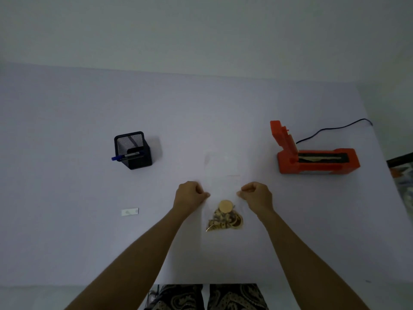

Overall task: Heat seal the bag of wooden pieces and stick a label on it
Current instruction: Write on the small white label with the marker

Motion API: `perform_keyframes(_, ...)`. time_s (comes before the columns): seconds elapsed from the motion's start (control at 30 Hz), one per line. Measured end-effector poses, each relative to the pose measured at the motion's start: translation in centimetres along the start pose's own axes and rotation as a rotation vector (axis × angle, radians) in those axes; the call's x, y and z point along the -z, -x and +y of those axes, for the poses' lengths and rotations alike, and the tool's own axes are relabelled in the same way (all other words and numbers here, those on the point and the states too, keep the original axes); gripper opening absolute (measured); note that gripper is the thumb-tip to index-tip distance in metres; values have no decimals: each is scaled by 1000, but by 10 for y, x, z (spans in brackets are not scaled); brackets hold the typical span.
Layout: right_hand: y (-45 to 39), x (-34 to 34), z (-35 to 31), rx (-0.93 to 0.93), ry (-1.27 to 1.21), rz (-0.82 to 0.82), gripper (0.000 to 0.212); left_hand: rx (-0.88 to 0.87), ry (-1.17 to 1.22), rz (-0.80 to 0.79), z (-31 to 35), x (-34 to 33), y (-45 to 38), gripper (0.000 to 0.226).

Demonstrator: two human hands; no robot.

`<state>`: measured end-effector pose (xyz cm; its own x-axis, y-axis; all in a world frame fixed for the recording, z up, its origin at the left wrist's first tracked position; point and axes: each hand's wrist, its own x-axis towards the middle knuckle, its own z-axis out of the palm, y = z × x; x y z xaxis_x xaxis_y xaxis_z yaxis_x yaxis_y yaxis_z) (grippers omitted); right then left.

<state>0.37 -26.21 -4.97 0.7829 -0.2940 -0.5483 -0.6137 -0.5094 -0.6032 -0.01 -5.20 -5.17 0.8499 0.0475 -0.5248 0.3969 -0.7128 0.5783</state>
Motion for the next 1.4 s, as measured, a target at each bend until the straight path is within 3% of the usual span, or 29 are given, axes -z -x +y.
perform_keyframes(0.1, 12, 0, -15, 125, 79, 24, 27, -27, 26, -2, 4, 12, 8, 28)
perform_keyframes(0.17, 23, -3, -36, 224, 111, -45, 25, -61, 69, 68, 10, 32, 18, 26)
perform_keyframes(0.37, 42, -49, -141, 549, 225, -273, 19, -208, -101, 554, 9, 143, 53, 18)
perform_keyframes(0.47, 54, -80, -191, 636, 223, -367, 22, -129, -189, 717, -23, 190, 53, 14)
perform_keyframes(0.57, 60, -113, -219, 662, 269, -406, 29, -14, -177, 554, -56, 212, 44, 30)
perform_keyframes(0.7, 61, -146, -233, 704, 383, -394, 37, -53, -231, 304, -76, 215, 27, 38)
perform_keyframes(0.9, 62, -169, -241, 708, 539, -336, 37, -181, -284, 342, -83, 225, 17, 23)
perform_keyframes(1.0, 78, -164, -251, 606, 380, -288, 41, -189, -213, 453, -91, 239, 26, 22)
perform_keyframes(1.07, 95, -155, -266, 450, 202, -343, 36, -205, -118, 552, -90, 255, 38, 21)
perform_keyframes(1.2, 137, -126, -326, 16, -551, -771, 59, -314, 222, 671, -65, 307, 79, 16)
perform_keyframes(1.27, 155, -113, -360, 61, -755, -820, 49, -398, 325, 686, -49, 331, 98, 14)
perform_keyframes(1.4, 199, -96, -408, 425, -540, -627, 32, -527, 213, 754, -30, 361, 126, 13)
